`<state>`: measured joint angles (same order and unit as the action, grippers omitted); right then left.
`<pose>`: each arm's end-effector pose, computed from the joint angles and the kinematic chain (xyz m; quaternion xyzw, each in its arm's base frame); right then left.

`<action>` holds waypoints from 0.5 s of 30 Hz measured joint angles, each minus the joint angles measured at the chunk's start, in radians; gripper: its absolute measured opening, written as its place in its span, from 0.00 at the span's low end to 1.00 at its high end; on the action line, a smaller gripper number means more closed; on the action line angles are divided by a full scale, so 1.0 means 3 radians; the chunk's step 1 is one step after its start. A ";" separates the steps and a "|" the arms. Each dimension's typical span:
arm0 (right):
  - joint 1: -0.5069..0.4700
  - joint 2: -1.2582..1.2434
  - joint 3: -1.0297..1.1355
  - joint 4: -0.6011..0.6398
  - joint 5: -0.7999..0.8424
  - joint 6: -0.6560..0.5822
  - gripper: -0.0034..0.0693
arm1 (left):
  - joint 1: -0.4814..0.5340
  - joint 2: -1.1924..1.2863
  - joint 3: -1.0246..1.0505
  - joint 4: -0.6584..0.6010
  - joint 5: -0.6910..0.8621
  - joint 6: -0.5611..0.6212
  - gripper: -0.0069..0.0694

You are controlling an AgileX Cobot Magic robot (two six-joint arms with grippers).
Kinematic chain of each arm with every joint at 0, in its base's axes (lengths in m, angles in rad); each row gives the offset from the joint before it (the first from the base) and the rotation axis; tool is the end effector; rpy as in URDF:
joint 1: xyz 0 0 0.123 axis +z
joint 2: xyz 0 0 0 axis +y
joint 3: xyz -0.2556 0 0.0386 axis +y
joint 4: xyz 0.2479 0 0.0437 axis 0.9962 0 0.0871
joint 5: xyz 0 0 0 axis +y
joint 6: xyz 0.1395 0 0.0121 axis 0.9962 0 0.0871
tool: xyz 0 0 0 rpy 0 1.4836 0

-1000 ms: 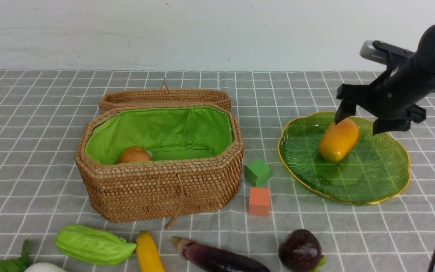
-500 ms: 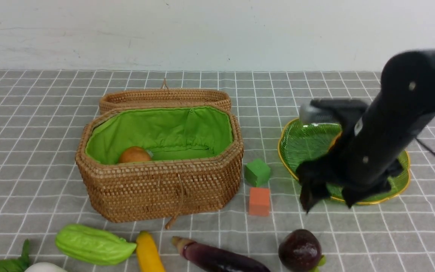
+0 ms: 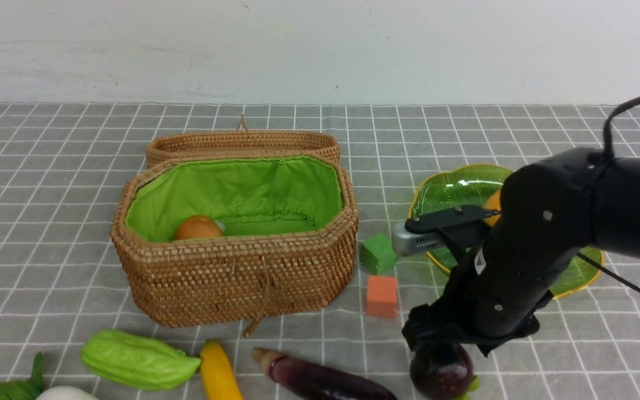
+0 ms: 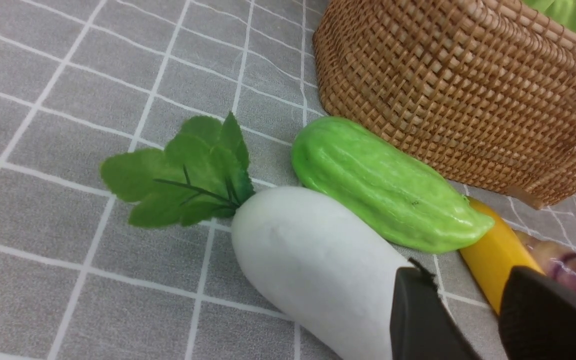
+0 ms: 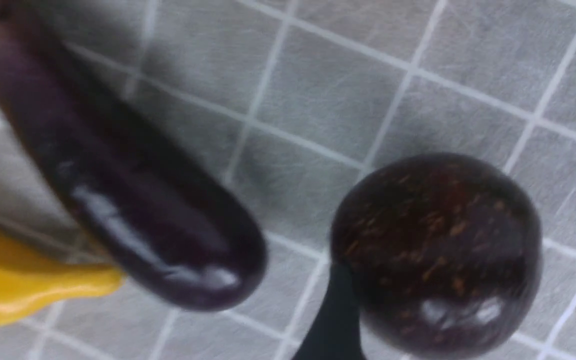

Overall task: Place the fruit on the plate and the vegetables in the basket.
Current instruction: Use the right arm to grab a mangosteen and put it into the right plate

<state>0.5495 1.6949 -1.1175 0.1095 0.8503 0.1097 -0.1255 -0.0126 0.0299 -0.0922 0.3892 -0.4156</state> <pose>0.2785 0.1841 0.1374 -0.1860 0.9748 0.0797 0.0940 0.1239 -0.0206 0.1540 -0.1411 0.7976 -0.1941 0.5533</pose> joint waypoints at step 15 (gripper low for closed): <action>0.0000 0.0086 0.0006 0.0030 0.0113 -0.0150 0.73 | 0.0000 0.0000 0.0000 0.0000 0.0000 0.0000 0.40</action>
<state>0.5495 1.7208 -1.1155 0.1185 0.8842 0.0648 -0.1255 -0.0126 0.0299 -0.0922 0.3892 -0.4156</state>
